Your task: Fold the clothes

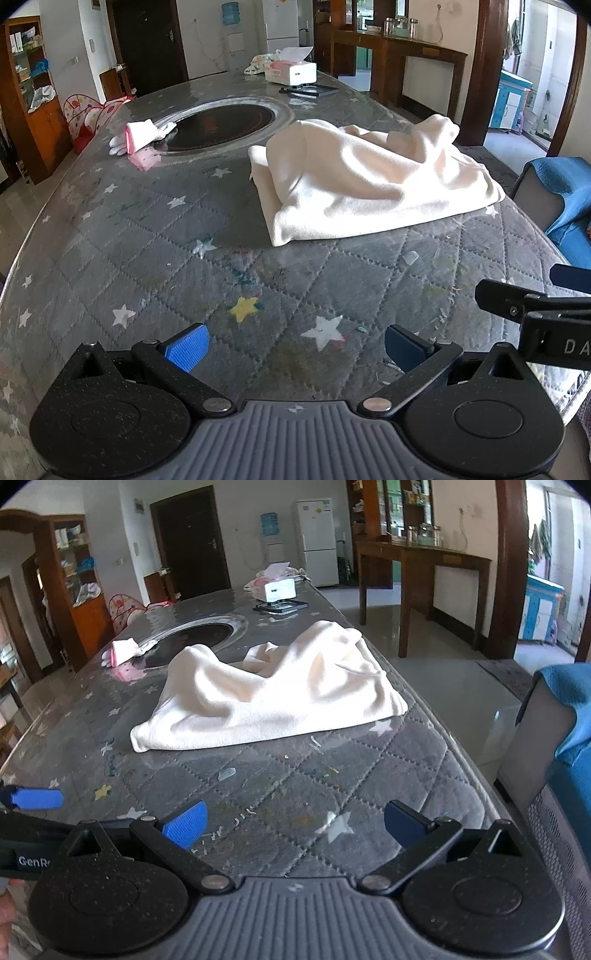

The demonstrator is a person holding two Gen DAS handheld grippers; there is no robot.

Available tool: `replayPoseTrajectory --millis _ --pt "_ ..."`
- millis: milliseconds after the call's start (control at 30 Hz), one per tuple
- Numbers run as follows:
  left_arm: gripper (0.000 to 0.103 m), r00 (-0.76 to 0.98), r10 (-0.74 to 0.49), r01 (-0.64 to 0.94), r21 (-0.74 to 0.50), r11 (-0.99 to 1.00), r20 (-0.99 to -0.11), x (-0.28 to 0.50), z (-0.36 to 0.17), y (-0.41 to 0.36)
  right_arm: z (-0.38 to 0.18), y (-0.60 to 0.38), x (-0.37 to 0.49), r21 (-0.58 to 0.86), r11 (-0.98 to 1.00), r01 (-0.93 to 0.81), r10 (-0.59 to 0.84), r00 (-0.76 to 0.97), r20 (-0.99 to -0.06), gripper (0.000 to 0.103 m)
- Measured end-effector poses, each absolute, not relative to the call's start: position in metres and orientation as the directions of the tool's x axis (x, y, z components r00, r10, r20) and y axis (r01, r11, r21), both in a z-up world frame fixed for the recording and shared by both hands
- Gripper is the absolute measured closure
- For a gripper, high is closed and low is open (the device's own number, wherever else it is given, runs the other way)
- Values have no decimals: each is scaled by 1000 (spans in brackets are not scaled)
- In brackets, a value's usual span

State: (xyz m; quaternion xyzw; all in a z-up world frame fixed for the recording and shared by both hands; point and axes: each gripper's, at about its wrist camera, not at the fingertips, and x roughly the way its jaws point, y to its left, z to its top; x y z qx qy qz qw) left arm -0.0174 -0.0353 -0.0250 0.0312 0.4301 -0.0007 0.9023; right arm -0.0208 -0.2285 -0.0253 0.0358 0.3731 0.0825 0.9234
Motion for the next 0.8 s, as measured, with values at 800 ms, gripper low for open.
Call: replayPoseTrajectory --millis 800 --pt "0 578 15 -1 18 1000 -816 -4 -37 -31 -36 -226 -8 139 985 -102 171 682 -711 0"
